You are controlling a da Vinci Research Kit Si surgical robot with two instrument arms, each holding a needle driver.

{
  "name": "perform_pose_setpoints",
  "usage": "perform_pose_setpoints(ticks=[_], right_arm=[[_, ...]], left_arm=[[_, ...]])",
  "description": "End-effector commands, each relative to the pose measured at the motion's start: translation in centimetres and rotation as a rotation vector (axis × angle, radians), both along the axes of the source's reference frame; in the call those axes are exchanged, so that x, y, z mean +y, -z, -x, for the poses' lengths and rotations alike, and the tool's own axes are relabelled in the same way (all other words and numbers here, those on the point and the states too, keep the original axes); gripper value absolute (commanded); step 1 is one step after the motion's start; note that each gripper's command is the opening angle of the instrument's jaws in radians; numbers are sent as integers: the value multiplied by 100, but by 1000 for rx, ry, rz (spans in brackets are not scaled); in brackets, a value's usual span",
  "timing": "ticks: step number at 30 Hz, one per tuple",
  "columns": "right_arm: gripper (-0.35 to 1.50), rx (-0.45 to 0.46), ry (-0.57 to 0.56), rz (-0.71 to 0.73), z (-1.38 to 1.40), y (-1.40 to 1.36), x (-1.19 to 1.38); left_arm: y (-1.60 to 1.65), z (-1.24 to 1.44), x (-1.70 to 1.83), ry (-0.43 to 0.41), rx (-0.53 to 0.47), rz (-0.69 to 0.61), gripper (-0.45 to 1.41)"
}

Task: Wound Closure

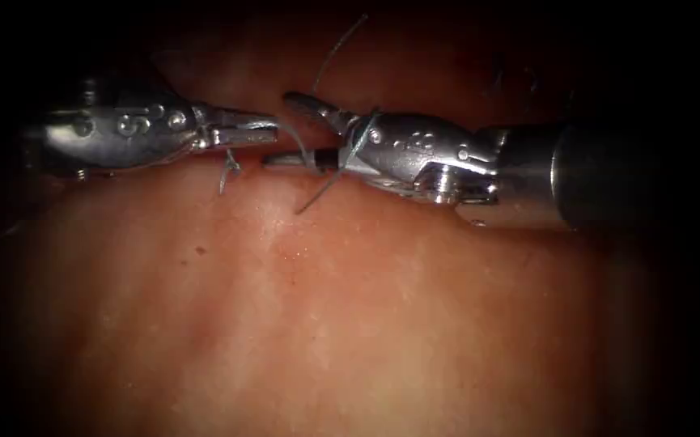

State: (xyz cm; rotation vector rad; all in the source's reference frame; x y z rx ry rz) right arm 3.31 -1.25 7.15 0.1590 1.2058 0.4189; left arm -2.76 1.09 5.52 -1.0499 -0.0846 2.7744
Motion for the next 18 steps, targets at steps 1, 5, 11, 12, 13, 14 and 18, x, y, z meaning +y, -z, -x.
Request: perform_pose_setpoints(ticks=[1,5,11,12,13,14,18], right_arm=[[76,7,14,-1,-12,-2,-1],[74,27,40,-7,-19,1,-6],[71,53,89,-10,-31,0,-18],[69,57,94,-11,-31,0,-18],[69,60,98,-11,-31,1,-19],[69,62,100,-11,-31,1,-19],[69,74,111,-12,-31,2,-20]], left_arm=[[-9,4,9,0,6,9,-45],[-24,2,24,3,18,19,-45],[-41,11,44,-1,22,22,-45],[-45,13,47,1,24,23,-45],[-47,14,49,1,26,22,-45],[-51,15,51,-1,27,21,-45],[-69,18,52,-19,35,25,-45]])
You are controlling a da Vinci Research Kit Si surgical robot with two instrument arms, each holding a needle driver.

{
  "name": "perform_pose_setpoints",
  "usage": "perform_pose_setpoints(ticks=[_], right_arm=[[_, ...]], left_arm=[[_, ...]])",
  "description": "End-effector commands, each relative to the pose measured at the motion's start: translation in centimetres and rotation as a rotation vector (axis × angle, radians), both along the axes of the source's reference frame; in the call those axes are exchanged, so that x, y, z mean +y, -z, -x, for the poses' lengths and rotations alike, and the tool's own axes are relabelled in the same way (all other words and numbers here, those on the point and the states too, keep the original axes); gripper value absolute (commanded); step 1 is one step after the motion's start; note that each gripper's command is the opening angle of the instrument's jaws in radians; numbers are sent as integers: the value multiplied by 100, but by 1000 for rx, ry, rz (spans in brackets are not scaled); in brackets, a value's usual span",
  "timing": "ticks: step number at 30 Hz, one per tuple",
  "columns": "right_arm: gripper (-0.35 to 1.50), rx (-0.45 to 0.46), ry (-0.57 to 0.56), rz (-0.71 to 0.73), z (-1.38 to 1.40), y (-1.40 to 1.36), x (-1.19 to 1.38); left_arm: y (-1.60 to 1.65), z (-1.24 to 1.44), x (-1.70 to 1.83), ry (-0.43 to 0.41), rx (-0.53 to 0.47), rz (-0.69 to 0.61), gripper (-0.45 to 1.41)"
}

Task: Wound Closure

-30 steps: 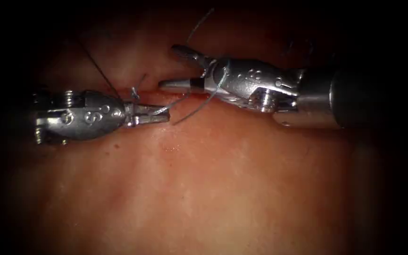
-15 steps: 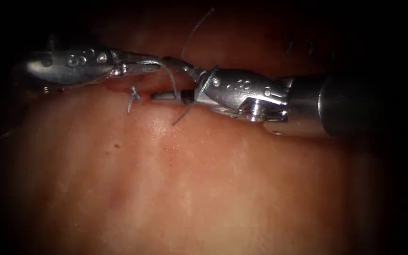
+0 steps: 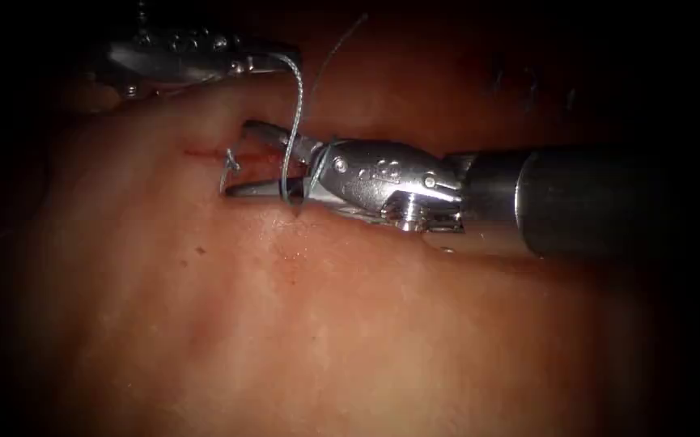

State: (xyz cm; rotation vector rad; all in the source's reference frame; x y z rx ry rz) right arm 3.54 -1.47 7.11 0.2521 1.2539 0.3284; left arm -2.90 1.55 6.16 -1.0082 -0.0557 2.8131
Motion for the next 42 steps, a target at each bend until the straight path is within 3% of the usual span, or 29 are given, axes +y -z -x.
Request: perform_pose_setpoints(ticks=[1,9,17,23,32,42], right_arm=[[69,15,1,3,-8,-2,2],[64,123,-32,22,-13,3,5],[62,232,-77,43,-15,11,5],[59,289,-174,44,-10,13,10],[57,277,-307,39,12,9,28],[56,224,-496,-151,29,-8,33]], left_arm=[[-13,6,2,-14,4,1,-45],[-63,5,-20,-61,5,-9,-45],[-76,3,-21,-62,-5,-13,-45],[-84,0,-36,-59,-17,-24,-45],[-81,-1,-58,-63,-20,-23,-45],[-73,8,-77,-69,-30,-26,-45]])
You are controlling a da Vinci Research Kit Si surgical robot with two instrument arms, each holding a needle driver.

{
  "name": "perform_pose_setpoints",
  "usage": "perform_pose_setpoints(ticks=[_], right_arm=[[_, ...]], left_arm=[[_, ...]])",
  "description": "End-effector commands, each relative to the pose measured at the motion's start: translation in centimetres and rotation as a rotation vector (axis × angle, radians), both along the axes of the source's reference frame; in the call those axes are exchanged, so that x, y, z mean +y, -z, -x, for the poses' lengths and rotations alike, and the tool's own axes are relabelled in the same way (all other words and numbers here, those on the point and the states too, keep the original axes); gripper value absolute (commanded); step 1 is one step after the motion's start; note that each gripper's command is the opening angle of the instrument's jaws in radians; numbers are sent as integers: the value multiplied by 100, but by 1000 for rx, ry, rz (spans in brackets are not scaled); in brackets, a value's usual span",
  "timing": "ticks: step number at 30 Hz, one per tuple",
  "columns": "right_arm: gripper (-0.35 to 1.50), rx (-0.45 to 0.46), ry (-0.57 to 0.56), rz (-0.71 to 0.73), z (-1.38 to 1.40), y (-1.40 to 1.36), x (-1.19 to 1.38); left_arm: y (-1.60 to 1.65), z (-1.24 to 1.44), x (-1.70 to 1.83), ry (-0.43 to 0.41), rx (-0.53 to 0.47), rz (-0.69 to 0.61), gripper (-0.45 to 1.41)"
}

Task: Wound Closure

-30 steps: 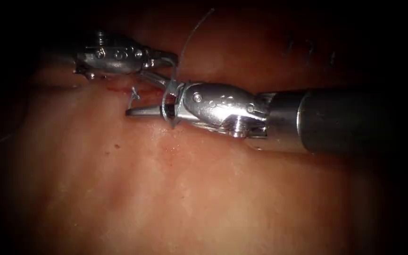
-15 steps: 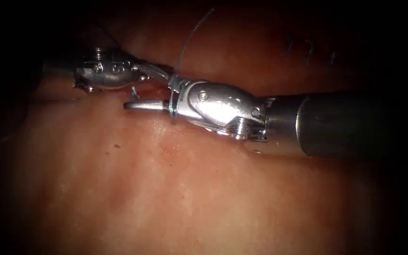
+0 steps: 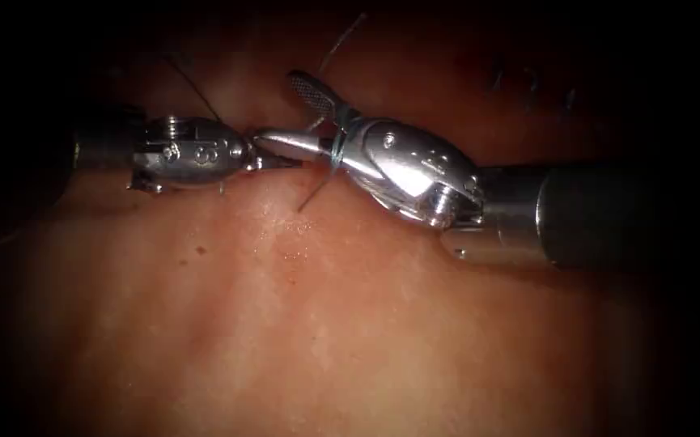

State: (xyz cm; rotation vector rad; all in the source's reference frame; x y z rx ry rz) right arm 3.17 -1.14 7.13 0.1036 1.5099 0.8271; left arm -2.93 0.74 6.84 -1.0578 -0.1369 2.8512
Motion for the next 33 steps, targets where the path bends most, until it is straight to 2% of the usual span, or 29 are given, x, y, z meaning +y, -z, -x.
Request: perform_pose_setpoints(ticks=[1,9,18,25,33], right_arm=[[56,-4,-19,-26,-8,-8,-1],[56,-45,-128,-141,10,-30,3],[54,-99,-187,-232,35,-61,12],[57,-86,-190,-252,33,-73,18],[57,-118,-183,-264,29,-82,23]], left_arm=[[-5,6,3,0,-3,3,-45],[5,8,-9,-2,-4,3,-45],[11,12,-3,0,-6,-5,-45],[10,17,7,3,-7,-9,-45],[9,19,10,3,-7,-9,-45]])
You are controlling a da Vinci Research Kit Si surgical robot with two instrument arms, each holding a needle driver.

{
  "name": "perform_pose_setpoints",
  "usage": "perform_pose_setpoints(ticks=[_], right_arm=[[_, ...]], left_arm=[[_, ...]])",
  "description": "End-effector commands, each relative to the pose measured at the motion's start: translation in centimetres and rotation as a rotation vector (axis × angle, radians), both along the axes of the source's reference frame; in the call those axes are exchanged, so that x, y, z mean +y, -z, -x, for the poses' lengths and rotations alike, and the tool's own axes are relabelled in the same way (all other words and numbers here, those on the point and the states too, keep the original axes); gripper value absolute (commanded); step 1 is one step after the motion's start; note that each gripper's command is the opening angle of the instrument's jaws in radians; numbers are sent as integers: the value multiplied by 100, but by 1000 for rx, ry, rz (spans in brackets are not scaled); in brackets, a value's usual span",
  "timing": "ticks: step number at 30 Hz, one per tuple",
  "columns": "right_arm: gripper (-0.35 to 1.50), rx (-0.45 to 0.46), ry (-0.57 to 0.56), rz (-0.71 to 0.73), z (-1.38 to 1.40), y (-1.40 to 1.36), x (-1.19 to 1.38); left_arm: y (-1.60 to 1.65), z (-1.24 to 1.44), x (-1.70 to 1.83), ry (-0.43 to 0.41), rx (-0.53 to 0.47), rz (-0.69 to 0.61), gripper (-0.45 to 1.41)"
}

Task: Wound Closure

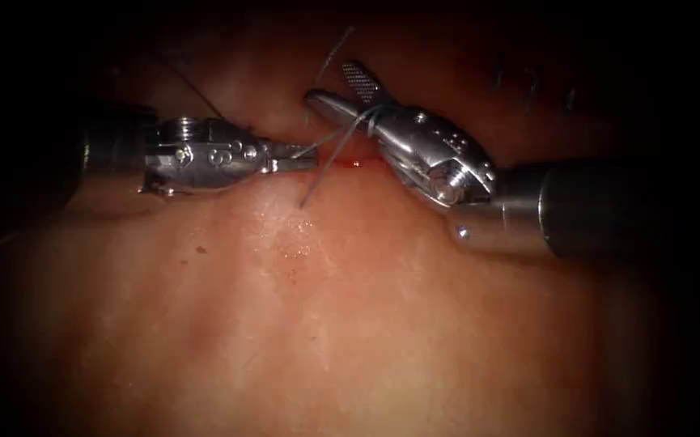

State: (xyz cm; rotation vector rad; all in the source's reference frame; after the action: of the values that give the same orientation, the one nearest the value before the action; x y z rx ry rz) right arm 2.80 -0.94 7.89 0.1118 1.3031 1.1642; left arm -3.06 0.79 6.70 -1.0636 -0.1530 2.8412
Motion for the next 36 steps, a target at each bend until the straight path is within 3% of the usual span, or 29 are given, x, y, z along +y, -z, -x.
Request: perform_pose_setpoints(ticks=[1,19,23,36], right_arm=[[57,2,0,-6,-8,-8,5],[64,19,-40,-100,-3,-43,17],[73,25,-32,-115,-5,-51,16],[78,34,-17,-130,-22,-56,18]], left_arm=[[-6,6,6,1,-2,2,-45],[-15,9,31,5,-7,3,-45],[-19,8,32,5,-6,6,-45],[-18,8,29,5,-5,8,-45]])
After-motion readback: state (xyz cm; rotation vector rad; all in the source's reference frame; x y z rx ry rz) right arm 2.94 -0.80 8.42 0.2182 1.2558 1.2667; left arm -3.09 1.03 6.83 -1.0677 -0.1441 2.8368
